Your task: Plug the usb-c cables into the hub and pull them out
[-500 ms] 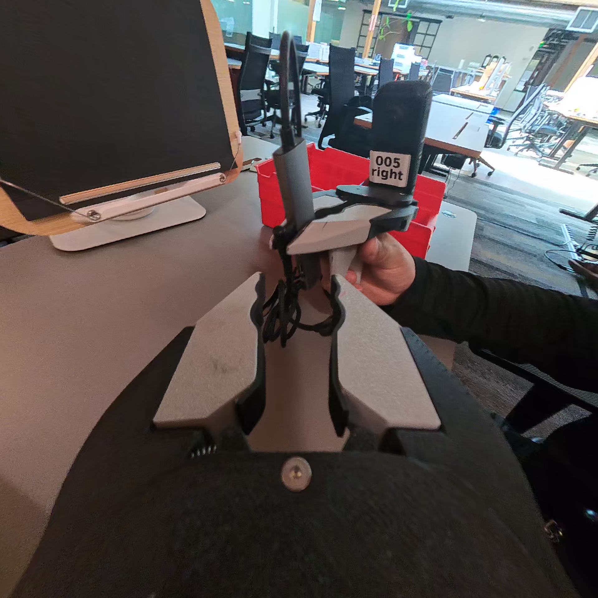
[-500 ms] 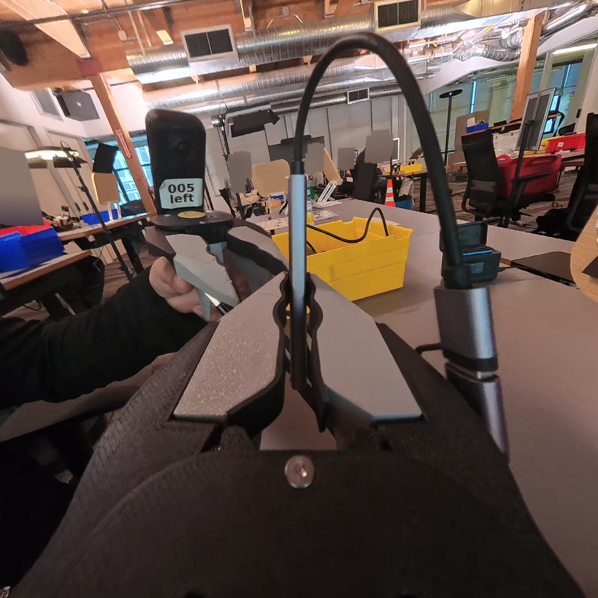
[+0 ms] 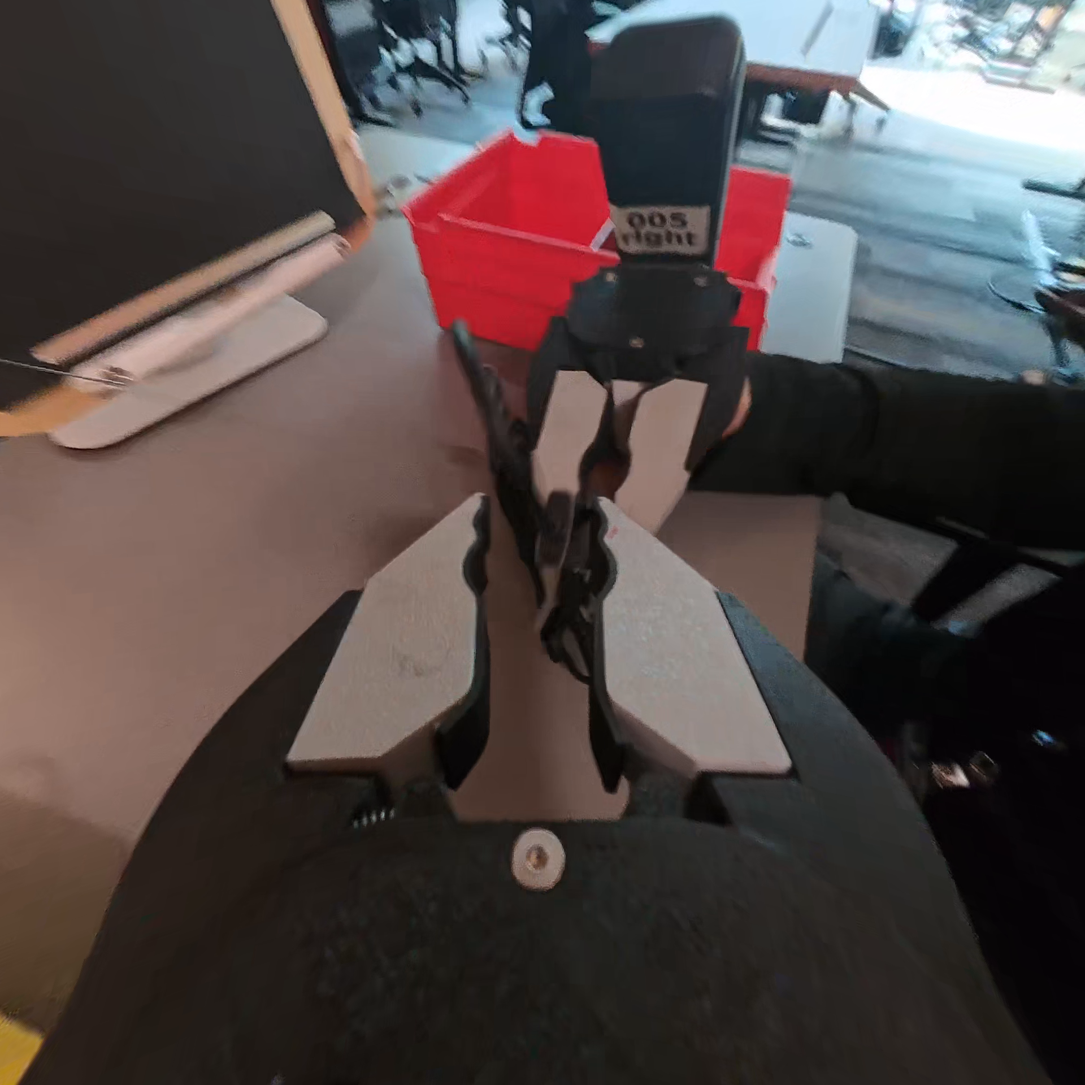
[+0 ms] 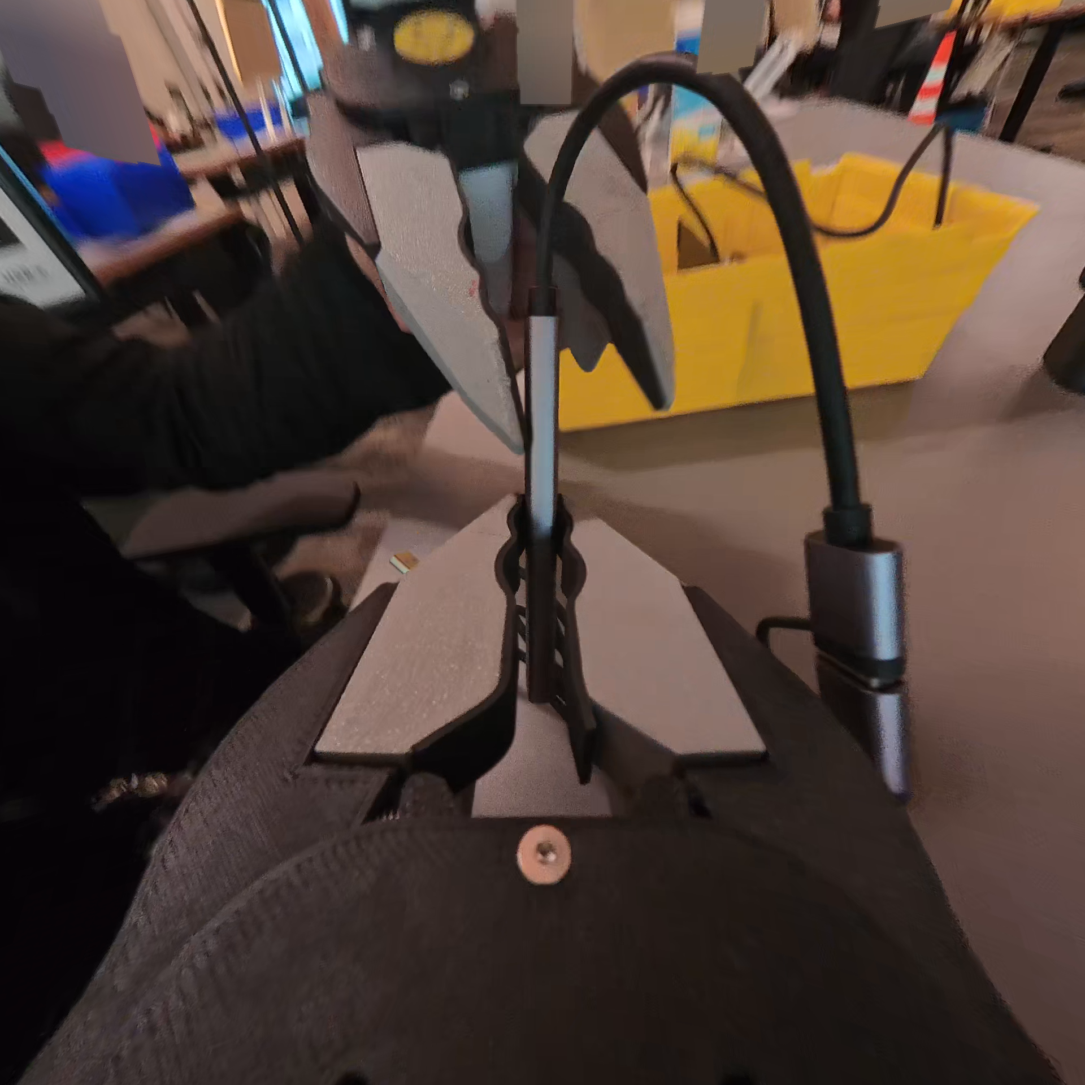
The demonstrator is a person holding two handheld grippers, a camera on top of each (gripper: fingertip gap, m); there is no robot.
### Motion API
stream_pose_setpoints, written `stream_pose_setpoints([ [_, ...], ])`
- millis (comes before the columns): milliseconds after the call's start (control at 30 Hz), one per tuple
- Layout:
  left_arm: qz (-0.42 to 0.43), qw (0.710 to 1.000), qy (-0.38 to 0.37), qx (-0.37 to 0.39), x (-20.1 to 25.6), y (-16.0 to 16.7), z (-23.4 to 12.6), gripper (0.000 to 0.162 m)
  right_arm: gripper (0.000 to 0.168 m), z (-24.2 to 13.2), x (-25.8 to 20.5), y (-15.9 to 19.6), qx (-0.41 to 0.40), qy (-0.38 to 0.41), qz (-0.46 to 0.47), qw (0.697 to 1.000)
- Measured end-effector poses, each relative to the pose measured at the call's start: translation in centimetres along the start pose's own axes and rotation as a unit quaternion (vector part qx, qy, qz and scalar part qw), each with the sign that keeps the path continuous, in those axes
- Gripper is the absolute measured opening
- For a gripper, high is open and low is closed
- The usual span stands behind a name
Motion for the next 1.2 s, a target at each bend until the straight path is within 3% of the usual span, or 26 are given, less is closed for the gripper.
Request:
stream_pose_setpoints([
  [33, -0.003, 0.999, 0.03, -0.011, 0.2, 0.5, 0.5, 0.014, 0.006, 0.4, -0.1, 0.4, -0.026, 0.007, -0.01, 1.0],
  [67, -0.011, 0.999, 0.044, -0.013, 0.3, 0.8, 0.9, 0.009, 0.006, 0.5, 0.0, 0.7, -0.044, 0.012, -0.017, 0.999],
  [200, -0.034, 0.999, 0.019, 0.038, -0.2, 1.3, 0.9, 0.008, 0.011, -0.6, 0.9, 0.7, -0.037, 0.048, 0.009, 0.998],
  [367, -0.112, 0.979, -0.06, 0.161, -2.2, 0.8, 1.1, 0.006, 0.019, -3.7, 3.0, -0.3, 0.056, 0.142, 0.041, 0.987],
  [500, -0.183, 0.948, -0.077, 0.247, -4.0, 1.0, 2.2, 0.007, 0.01, -5.0, 2.7, -0.8, 0.068, 0.301, -0.063, 0.949],
  [600, -0.223, 0.929, -0.016, 0.294, -4.8, 1.5, 3.6, 0.006, 0.016, -4.3, 2.7, 0.1, 0.012, 0.356, -0.111, 0.928],
  [633, -0.227, 0.925, -0.001, 0.305, -5.0, 1.8, 4.0, 0.007, 0.01, -4.1, 2.8, 0.4, 0.002, 0.363, -0.112, 0.925],
  [733, -0.246, 0.919, 0.037, 0.305, -5.0, 2.4, 4.6, 0.006, 0.013, -3.9, 3.2, 0.7, 0.0, 0.348, -0.088, 0.933],
  [833, -0.2, 0.936, 0.029, 0.287, -4.6, 2.3, 4.8, 0.006, 0.029, -4.2, 3.4, 0.6, 0.006, 0.311, -0.055, 0.949],
  [967, -0.207, 0.933, 0.024, 0.294, -4.6, 2.6, 4.8, 0.006, 0.037, -5.0, 2.7, 0.0, 0.048, 0.262, -0.044, 0.963],
  [1200, -0.225, 0.925, 0.016, 0.306, -5.2, 2.9, 4.7, 0.006, 0.039, -2.1, 2.1, 1.5, -0.048, 0.262, -0.098, 0.959],
])
Point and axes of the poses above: each gripper's, where its closed fingertips meet, z out along the fingers, y out of its underside, x = y × z across the jaws, the point moved 9 cm from there along -z, back along the fingers, and after that the axes turned 3 degrees about y, right-handed, at the moved point
